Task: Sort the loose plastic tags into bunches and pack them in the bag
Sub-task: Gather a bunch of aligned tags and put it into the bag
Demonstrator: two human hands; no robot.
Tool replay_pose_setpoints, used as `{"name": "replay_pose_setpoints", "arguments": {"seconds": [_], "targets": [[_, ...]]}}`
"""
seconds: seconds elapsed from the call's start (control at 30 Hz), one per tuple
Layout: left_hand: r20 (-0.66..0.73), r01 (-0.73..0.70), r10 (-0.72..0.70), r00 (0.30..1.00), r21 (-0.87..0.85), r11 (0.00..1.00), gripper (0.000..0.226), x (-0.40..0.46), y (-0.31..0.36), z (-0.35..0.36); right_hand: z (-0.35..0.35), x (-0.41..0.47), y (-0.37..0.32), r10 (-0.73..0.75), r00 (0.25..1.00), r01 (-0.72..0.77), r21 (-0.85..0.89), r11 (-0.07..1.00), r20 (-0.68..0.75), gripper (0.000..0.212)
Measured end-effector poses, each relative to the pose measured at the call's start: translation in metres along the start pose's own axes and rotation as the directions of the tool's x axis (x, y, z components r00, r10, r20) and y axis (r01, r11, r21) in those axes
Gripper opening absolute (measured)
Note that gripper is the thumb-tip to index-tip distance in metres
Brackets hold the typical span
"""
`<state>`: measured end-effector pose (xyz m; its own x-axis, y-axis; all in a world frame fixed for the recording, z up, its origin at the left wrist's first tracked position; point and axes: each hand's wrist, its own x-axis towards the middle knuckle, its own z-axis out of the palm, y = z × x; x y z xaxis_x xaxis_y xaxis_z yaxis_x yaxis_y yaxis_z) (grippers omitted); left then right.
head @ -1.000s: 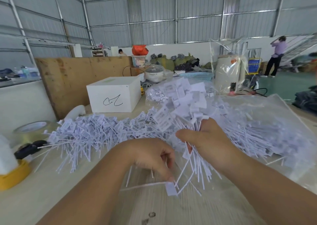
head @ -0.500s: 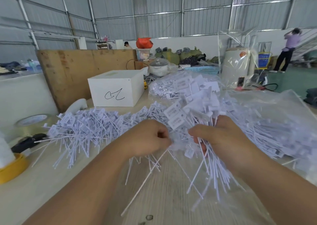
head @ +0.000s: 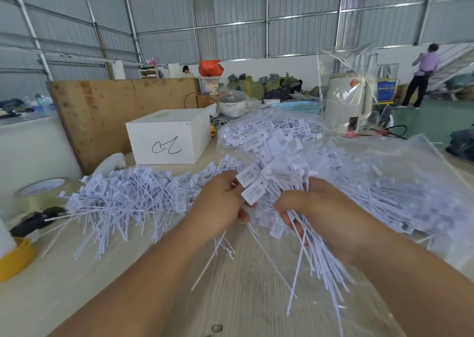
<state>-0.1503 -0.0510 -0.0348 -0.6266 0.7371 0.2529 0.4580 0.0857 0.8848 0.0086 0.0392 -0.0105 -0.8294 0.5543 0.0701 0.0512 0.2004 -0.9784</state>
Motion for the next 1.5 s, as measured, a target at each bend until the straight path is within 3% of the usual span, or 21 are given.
{"name": "replay_pose_setpoints", "arguments": {"seconds": [0.13, 0.23, 0.5, 0.6, 0.67, 0.77, 0.87, 0.97, 1.03, 1.17, 1.3, 1.5], "targets": [[-0.065, 0.035, -0.053, 0.996, -0.256, 0.966, 0.035, 0.0, 0.006, 0.003, -0.001, 0.002, 0.0, 0.037, 0.999, -0.037, 0.009, 0.999, 0.009, 0.014], [-0.113, 0.022, -0.068, 0.991, -0.368, 0.929, 0.034, 0.0, 0.011, 0.005, -0.004, 0.002, -0.001, 0.03, 0.999, -0.031, 0.038, 0.999, 0.028, 0.015], [-0.237, -0.049, -0.074, 0.969, -0.475, 0.879, 0.017, -0.004, 0.016, 0.016, -0.01, 0.001, -0.001, 0.03, 0.996, -0.04, 0.12, 0.992, 0.082, 0.018], [-0.212, -0.005, -0.157, 0.965, -0.608, 0.794, 0.008, -0.007, 0.018, 0.019, -0.007, -0.001, 0.0, 0.028, 0.994, -0.04, 0.121, 0.992, 0.103, 0.021], [-0.177, 0.027, -0.208, 0.962, -0.695, 0.718, 0.013, -0.009, 0.02, 0.021, -0.004, 0.0, 0.001, 0.02, 0.995, -0.031, 0.12, 0.992, 0.093, 0.03], [-0.106, 0.06, -0.24, 0.965, -0.801, 0.595, 0.045, -0.011, 0.026, 0.024, 0.0, 0.001, 0.002, -0.023, 0.995, 0.012, 0.109, 0.994, 0.096, 0.033], [-0.025, 0.074, -0.179, 0.983, -0.849, 0.524, 0.072, -0.013, 0.035, 0.023, 0.007, 0.001, 0.001, -0.071, 0.99, 0.057, 0.119, 0.991, 0.119, 0.035], [0.054, 0.108, -0.12, 0.991, -0.86, 0.498, 0.053, -0.016, 0.038, 0.024, 0.019, 0.003, 0.001, -0.148, 0.988, 0.144, 0.061, 0.988, 0.055, 0.013], [0.096, 0.125, -0.087, 0.992, -0.876, 0.466, 0.039, -0.017, 0.037, 0.026, 0.024, 0.005, 0.005, -0.192, 0.981, 0.192, 0.007, 0.981, 0.006, 0.014], [0.108, 0.126, -0.064, 0.992, -0.86, 0.494, 0.034, -0.016, 0.037, 0.027, 0.026, 0.007, 0.008, -0.208, 0.976, 0.208, 0.004, 0.978, -0.063, 0.021], [0.048, 0.134, -0.16, 0.986, -0.798, 0.587, 0.039, -0.012, 0.034, 0.026, 0.019, 0.009, 0.011, -0.177, 0.976, 0.175, -0.03, 0.984, -0.126, 0.01], [-0.076, 0.142, -0.282, 0.956, -0.722, 0.677, 0.018, -0.005, 0.027, 0.014, 0.004, 0.006, 0.007, -0.097, 0.988, 0.085, -0.095, 0.992, -0.122, 0.03]]}}
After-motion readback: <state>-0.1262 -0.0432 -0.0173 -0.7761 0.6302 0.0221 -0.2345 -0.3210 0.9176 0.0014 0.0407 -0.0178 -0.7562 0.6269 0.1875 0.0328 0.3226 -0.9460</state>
